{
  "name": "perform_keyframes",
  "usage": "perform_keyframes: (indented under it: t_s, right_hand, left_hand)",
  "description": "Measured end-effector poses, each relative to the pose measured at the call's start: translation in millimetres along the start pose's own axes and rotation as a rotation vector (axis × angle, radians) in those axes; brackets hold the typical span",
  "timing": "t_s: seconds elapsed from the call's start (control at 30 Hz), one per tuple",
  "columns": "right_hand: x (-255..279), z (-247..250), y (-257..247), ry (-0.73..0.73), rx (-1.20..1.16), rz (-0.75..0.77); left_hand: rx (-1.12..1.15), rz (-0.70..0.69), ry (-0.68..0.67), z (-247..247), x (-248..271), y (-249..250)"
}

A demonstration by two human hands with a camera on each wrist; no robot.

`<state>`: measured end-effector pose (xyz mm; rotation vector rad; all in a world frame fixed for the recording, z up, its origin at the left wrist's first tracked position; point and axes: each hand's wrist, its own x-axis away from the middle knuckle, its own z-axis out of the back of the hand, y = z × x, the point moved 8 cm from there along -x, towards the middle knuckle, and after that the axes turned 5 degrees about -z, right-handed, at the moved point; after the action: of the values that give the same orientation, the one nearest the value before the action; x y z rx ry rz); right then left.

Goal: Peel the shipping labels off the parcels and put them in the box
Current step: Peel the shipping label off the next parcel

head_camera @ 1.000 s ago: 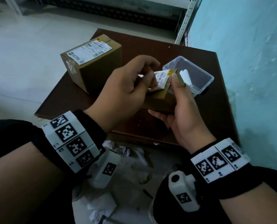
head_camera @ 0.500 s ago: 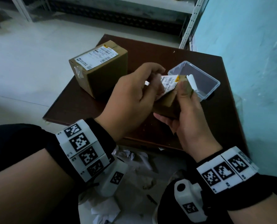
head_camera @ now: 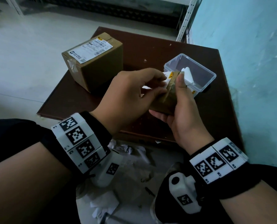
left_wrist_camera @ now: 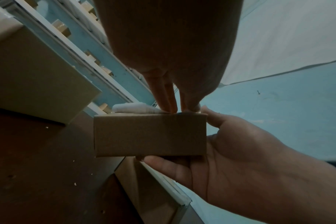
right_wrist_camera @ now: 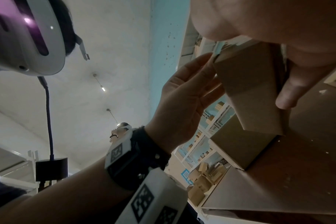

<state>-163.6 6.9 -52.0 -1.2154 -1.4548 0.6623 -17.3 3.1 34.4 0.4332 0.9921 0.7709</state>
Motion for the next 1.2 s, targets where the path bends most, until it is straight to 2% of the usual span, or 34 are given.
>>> perform_keyframes:
  t_s: [0.13,0.27,0.33,0.4,0.6,0.7,0.8,0.93,1.0,1.2]
  right_hand:
    - [-0.3,1.7,2.3,0.010,-0.006,-0.024]
    - [-1.1,3.5,-0.1,0.024,-0.015,-0.044]
    - [-1.2,3.2,-0.3,0.033,-0.004,-0.036]
    - [-1.6,4.0,1.4,0.043,-0.009,-0.038]
    - [-2.2,6.4,6.5,0.082,-0.089,-0.036]
    - [0.0,8.7,5.1,0.103,-0.087,-0.050]
    - [1.8,6.3,0.8,0.073,0.006,-0.009]
    - [2.1,7.6,-5.1,0.107,0.083,0.040]
    - [2.4,7.9,-6.6,0.119,0.076,0.034]
    - [8.9,-1.6,-9.0,0.052,0.144,0.059]
  left_hand:
    - [-0.002,0.033,0.046,2.7,0.3,-0.4]
    - [0.199,0.297,0.153,4.9,1.6,-21.1]
    - [0.230,0.351,0.160,3.6,2.3,-24.6]
    - [0.218,0.322,0.120,-0.5,1.9,-20.9]
    - [-0.003,0.056,-0.031,-11.1,3.9,-5.4]
    - [-0.071,0.002,-0.064,-14.8,5.7,-0.3]
    - [-0.033,0.072,-0.007,-8.8,5.1,-5.3]
    - [0.252,0.376,0.111,-6.7,7.0,-27.6]
    - [0.326,0.449,0.155,-8.5,9.8,-31.1]
    - [0.228,0.316,0.106,-9.7,8.1,-19.2]
